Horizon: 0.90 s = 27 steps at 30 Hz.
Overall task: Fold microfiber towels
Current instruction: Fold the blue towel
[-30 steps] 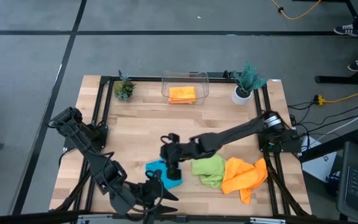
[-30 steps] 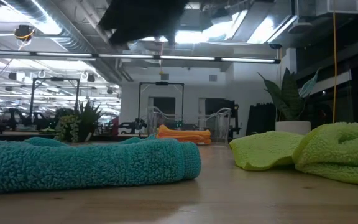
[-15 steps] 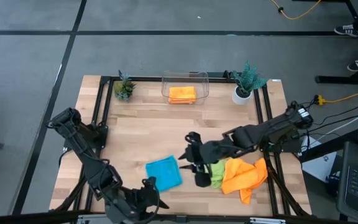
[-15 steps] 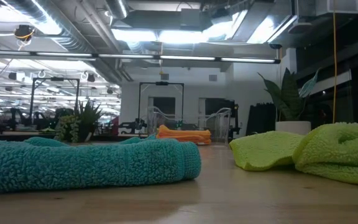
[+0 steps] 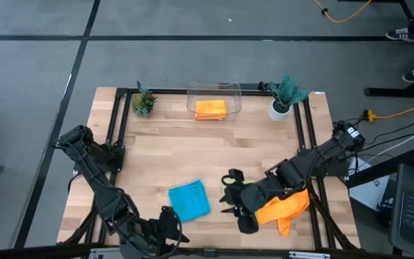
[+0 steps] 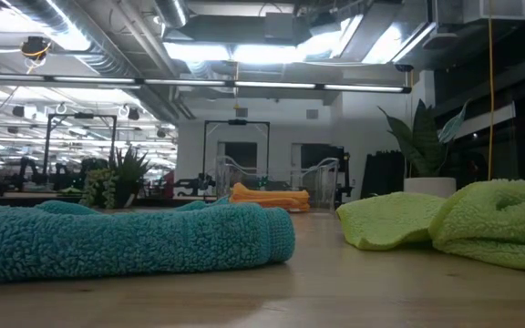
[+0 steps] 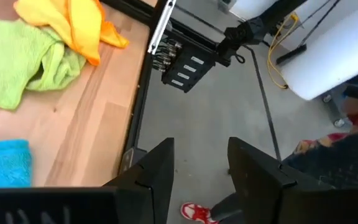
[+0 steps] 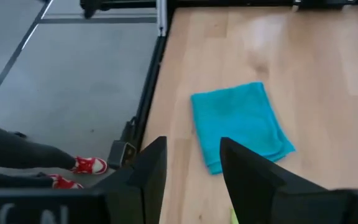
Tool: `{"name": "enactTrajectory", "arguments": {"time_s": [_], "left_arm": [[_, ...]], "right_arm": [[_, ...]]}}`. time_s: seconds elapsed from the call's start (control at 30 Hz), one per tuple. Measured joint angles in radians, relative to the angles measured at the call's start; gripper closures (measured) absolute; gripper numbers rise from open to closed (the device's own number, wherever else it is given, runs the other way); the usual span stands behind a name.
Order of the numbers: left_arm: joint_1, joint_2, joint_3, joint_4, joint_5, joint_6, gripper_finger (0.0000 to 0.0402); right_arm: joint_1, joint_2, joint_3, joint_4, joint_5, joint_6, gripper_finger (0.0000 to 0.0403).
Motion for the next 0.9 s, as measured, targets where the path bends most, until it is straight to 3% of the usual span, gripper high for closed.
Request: {"name": "enactTrajectory", "arguments": {"time_s": [0.2,0.57,0.9], "left_arm": [[0.0,0.008,0.0,-0.004,0.0,-0.033,0.0259],[0.019,0.033,-0.001,-0.187,0.047,-0.332,0.0248],[0.044,0.038,0.0,-0.418,0.099,-0.426,0.0162]], "right_arm": [[0.015,0.0,0.0,0.001,0.0,0.003,0.0251],[0.011,0.0,0.0,-0.001,-0.004,0.105,0.0243],[-0.008,0.077,0.0,0.001,0.003,0.094,0.0117]]}}
